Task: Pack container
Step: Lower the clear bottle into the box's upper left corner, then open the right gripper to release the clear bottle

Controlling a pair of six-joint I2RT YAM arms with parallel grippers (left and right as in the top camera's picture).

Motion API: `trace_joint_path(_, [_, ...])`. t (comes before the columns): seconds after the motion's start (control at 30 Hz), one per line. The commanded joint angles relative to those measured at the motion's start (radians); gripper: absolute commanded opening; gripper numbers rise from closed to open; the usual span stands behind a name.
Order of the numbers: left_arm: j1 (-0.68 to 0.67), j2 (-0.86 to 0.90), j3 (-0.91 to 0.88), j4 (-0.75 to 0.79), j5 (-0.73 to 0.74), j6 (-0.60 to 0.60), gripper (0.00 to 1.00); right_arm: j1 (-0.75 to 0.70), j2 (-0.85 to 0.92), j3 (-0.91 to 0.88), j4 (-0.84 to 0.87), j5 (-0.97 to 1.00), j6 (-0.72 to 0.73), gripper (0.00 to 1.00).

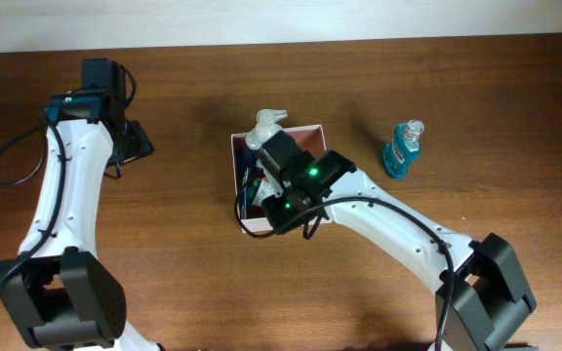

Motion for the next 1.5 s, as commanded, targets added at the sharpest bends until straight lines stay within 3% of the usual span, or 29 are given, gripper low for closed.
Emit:
trace_joint_path(0.0, [0.002, -0.004, 0.008, -0.001, 0.008, 0.005, 0.99, -0.001, -0.004, -0.003, 0.019, 0.034, -0.004, 0.16])
trace_joint_path(0.3, [0.002, -0.004, 0.008, -0.001, 0.008, 0.005, 0.99, -0.008, -0.004, -0.003, 0.058, 0.113, -0.051, 0.04])
trace_joint_path(0.47, [0.002, -0.004, 0.008, -0.001, 0.008, 0.005, 0.99, -0.026, -0.003, -0.003, 0.035, 0.205, -0.048, 0.04])
trace_joint_path(1.47, [0.002, -0.004, 0.008, -0.001, 0.008, 0.005, 1.0, -0.04, 0.088, -0.008, 0.034, 0.209, -0.029, 0.04])
